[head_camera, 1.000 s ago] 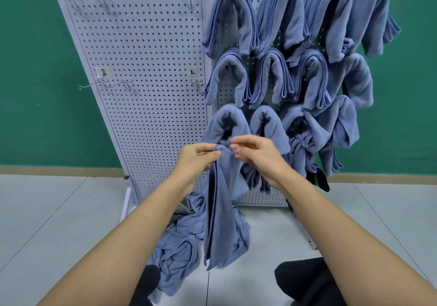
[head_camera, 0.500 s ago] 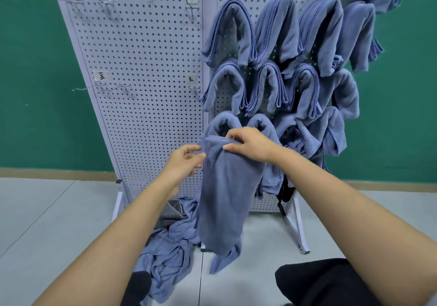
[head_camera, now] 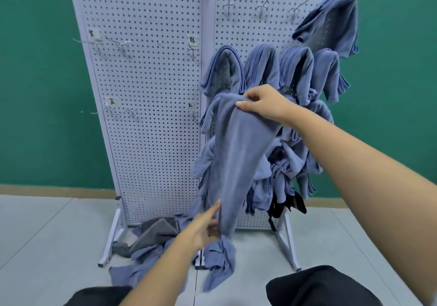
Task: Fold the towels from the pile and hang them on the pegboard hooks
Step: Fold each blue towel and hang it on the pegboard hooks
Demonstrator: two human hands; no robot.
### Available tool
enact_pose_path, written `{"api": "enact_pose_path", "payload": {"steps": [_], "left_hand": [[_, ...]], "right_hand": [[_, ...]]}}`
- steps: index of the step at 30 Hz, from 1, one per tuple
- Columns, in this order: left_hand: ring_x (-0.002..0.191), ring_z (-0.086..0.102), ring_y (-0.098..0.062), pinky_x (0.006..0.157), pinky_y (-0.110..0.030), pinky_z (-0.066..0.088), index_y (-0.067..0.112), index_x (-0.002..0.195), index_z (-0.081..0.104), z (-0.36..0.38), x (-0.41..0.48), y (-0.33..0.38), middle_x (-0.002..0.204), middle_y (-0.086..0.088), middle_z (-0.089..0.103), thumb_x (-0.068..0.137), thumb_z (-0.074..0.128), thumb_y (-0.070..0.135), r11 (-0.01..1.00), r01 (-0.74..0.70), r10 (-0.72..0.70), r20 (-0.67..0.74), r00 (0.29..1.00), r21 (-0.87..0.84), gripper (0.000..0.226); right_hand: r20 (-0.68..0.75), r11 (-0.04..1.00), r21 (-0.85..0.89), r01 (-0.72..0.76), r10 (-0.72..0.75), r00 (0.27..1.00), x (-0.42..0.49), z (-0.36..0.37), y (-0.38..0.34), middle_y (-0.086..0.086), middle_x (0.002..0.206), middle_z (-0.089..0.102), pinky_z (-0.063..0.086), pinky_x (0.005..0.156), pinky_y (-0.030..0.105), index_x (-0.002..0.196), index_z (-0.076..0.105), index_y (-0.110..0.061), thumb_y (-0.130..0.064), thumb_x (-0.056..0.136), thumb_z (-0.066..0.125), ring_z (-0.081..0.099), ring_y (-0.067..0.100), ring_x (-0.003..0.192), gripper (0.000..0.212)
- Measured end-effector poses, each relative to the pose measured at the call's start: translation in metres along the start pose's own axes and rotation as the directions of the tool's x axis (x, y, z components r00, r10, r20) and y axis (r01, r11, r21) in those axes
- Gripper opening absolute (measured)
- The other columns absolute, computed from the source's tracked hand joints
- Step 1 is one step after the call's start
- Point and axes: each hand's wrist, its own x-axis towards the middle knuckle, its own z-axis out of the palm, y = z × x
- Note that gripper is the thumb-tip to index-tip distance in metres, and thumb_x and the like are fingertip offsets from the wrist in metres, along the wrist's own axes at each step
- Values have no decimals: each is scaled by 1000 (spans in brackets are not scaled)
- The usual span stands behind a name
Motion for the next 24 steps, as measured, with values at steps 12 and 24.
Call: {"api": "enact_pose_path", "payload": {"steps": [12,24], "left_hand": [[83,70,-30,61,-37,59,3,109,66,1,5,56,96,-17,73,84,68,24,959,-134,146,33,989,-250,32],[89,70,-15,70,-25,55,14,110,62,-44,-59,177,103,-4,73,78,71,35,735,-515,508,144,849,441,40]], "right_hand": [[-116,902,352,-252,309,944,-50,-70,70,12,78,55,42,61,22,85,58,9,-32,89,66,51,15,66,43],[204,726,542,-424,375,904,-89,-43,143,11,77,57,47,54,23,96,58,-9,-21,91,62,51,17,61,14]]}}
